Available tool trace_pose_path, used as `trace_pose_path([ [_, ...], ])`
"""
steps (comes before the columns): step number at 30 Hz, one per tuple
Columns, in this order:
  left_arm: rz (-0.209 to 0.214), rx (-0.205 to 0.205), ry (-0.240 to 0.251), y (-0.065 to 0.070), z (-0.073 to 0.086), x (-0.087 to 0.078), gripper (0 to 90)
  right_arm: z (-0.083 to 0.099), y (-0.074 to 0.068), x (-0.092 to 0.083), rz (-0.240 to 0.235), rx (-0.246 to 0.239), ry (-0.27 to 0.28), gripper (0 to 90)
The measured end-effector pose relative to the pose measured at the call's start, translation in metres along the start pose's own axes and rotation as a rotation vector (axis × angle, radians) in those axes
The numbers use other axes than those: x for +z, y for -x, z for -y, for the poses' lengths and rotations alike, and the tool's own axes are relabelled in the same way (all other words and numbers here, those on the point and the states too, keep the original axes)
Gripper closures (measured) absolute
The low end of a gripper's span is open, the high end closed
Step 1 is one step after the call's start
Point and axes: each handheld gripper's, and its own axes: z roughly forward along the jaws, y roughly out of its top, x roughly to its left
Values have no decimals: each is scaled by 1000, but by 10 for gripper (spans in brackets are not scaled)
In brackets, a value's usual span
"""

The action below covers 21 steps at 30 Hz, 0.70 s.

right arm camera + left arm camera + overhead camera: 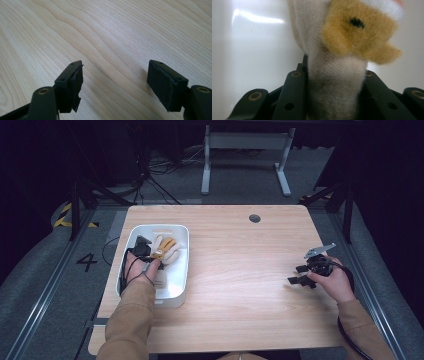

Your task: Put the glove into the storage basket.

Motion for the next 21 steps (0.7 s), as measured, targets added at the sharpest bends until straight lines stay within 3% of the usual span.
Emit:
trace_pose_path([
  [10,-24,-9,-6,-4,0,4,689,1,1,0,-2,4,-2,298],
  [12,-26,4,-2,-4,0,5,641,1,1,0,-3,3,-2,297],
  [18,-33,47,30,0,2,6,368,1,1,0,-3,3,-2,295],
  [19,-37,82,37,3,3,5,368,1,1,0,-3,3,-2,295],
  [20,-47,114,49,7,4,4,263,1,1,0,-5,4,-1,295],
  [21,-47,114,49,7,4,4,247,1,1,0,-5,3,0,295],
])
